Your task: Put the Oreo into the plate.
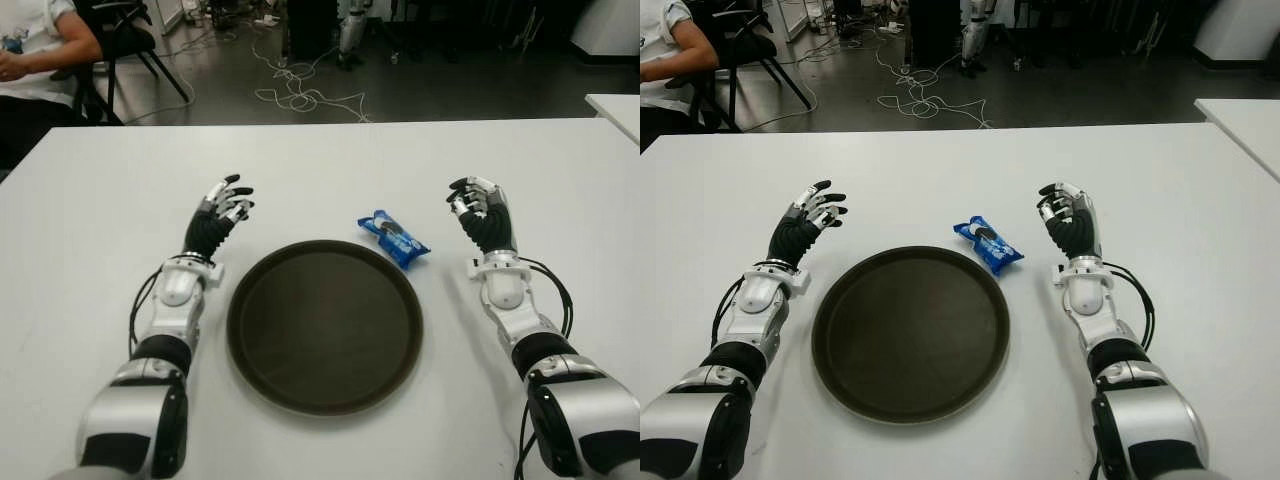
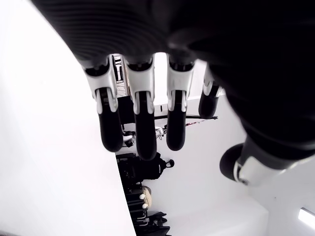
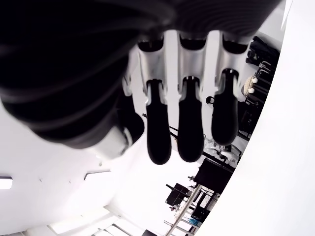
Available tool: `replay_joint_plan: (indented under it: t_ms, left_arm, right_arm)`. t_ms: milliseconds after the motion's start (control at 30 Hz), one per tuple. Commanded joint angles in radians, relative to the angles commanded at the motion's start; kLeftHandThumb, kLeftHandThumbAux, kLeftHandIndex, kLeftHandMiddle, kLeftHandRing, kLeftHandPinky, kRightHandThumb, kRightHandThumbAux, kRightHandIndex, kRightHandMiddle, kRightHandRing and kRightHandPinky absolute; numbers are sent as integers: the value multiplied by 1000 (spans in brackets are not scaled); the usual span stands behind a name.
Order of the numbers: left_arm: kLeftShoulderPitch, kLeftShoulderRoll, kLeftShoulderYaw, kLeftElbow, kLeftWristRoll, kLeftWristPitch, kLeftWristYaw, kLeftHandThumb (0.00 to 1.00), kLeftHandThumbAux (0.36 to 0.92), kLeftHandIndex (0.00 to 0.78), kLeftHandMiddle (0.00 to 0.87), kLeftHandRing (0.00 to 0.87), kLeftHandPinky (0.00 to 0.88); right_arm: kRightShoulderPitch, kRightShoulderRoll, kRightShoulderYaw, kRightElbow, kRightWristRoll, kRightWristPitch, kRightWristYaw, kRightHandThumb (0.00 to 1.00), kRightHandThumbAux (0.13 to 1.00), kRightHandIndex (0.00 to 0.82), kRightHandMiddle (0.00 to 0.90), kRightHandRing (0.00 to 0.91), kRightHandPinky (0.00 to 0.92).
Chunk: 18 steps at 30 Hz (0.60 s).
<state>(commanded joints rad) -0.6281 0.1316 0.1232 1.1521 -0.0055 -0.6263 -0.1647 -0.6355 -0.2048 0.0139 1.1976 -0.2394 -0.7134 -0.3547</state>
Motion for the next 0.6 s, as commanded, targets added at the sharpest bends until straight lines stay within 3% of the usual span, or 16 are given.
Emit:
replay_joint_plan:
  t_ms: [367,567,600]
  left_arm:
    - [0,2,-5,1,15,5,38,619,536,127,229,235,214]
    - [-1,1,-2,5,17,3,57,550,492,114,188,198,174]
    - [-1,0,-2,6,17,2,59,548,483,108,177,189,175]
  right_arm:
    - [2,7,-14,-2,23,-5,25,692,721,421,513,523,538]
    - [2,9,-20,-4,31,5,38,674,729,401,416,486,446]
    - [2,9,-21,-5,31,6,39,550,716,314,401,482,428]
